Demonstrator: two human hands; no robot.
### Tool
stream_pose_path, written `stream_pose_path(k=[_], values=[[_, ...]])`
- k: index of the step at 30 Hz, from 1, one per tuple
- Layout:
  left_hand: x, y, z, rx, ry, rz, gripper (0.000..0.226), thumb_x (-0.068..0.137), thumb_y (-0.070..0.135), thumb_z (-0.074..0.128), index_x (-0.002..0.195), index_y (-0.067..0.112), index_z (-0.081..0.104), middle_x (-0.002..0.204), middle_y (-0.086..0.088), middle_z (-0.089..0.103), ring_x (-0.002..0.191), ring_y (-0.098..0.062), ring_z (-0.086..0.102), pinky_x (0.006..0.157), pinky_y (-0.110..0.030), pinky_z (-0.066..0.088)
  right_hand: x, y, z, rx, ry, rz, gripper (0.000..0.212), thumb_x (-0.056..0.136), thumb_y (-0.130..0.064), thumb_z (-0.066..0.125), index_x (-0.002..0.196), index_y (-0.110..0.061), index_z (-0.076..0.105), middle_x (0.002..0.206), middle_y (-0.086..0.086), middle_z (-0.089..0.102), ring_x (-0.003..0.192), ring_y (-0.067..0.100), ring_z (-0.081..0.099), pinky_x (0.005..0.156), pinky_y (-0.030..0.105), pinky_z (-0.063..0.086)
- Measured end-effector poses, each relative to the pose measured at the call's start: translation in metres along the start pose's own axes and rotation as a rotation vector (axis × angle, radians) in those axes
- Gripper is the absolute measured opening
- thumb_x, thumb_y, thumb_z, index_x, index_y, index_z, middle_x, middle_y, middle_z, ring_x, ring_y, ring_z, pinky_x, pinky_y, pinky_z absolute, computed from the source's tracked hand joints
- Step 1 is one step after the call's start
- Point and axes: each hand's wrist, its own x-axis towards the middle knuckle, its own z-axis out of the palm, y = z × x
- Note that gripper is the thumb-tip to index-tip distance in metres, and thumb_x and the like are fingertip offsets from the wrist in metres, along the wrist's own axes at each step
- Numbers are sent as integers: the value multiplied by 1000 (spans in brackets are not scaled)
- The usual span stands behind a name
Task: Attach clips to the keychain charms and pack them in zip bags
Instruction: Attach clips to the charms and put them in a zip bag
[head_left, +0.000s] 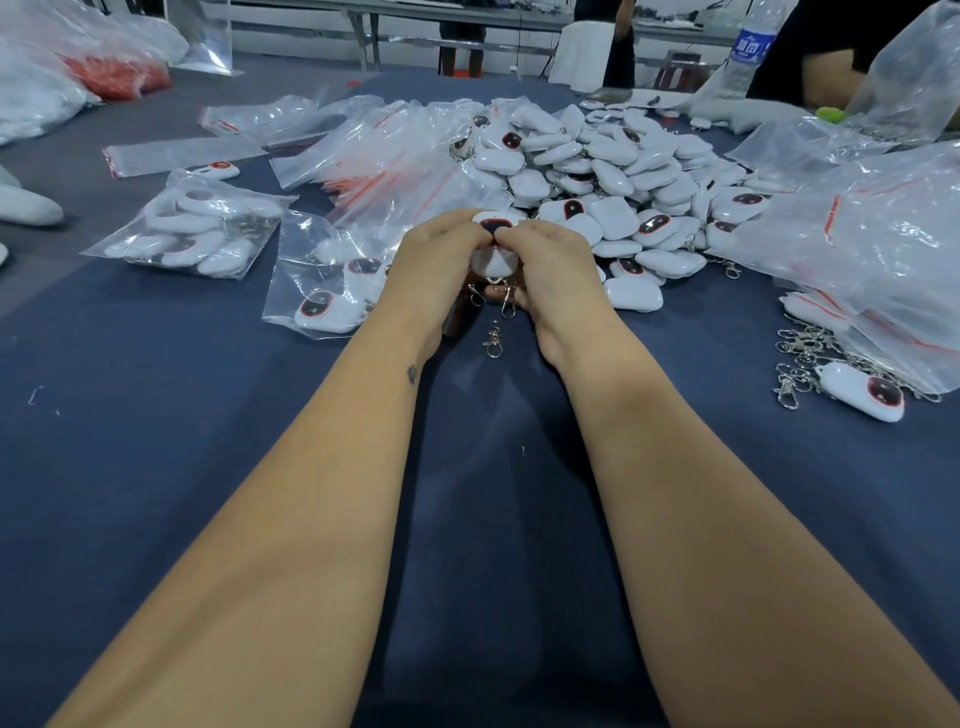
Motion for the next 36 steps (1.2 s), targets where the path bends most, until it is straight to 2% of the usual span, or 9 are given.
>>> stream_pose_path(k=[3,8,13,16,19,21,25,30,36], values=[[-1,1,0,-9,-2,-5,21,87,5,56,95,12,75,68,1,69,58,-7,63,53,-16,48,0,1,0,-16,5,0,12,93,-8,56,83,-12,62,77,4,62,73,18,60,55,25,51],[-1,2,1,-11,0,-18,19,86,5,58,92,11,74,72,-3,69,63,-12,63,55,-18,48,-1,0,0,-40,-8,-15,13,93,-9,56,82,-12,62,71,3,65,67,15,61,56,25,50],[0,1,-1,28,-2,4,20,87,6,57,87,16,75,71,-1,70,65,-12,65,57,-20,50,-5,-1,0,-37,-52,-31,16,94,-8,52,82,-13,61,55,-7,66,53,4,64,62,27,49],[1,0,0,75,21,16,19,88,7,58,86,18,74,77,-4,73,72,-16,69,64,-26,54,-4,-2,0,3,-60,-12,12,92,-5,52,87,-9,63,57,-3,67,57,9,66,64,28,49],[0,0,1,131,47,52,20,89,5,56,86,18,72,72,1,73,67,-13,69,61,-27,54,-4,-3,0,29,-57,7,14,90,-4,53,96,-4,65,62,3,69,59,14,68,65,30,51],[0,0,1,147,56,75,20,89,5,56,84,18,71,67,4,71,62,-11,68,59,-25,53,-4,-3,-1,43,-61,12,15,89,-4,53,95,-4,66,63,4,69,58,15,69,64,29,53],[-1,0,3,151,50,100,20,89,3,57,82,17,70,66,3,70,64,-15,68,64,-32,58,-3,-4,-1,116,-43,38,19,85,-2,52,92,-2,69,59,5,67,53,15,67,58,26,55],[-1,0,2,186,24,136,24,92,2,56,84,21,69,68,5,71,64,-9,69,59,-21,52,-6,-7,-1,171,-31,38,20,84,-1,50,74,-9,65,50,1,62,45,13,64,47,21,50],[-4,2,1,144,-20,127,18,95,4,56,97,13,71,82,-4,73,69,-11,69,58,-19,50,-5,-8,-1,149,-1,54,18,86,-4,49,76,-8,63,52,0,63,46,14,62,52,27,46]])
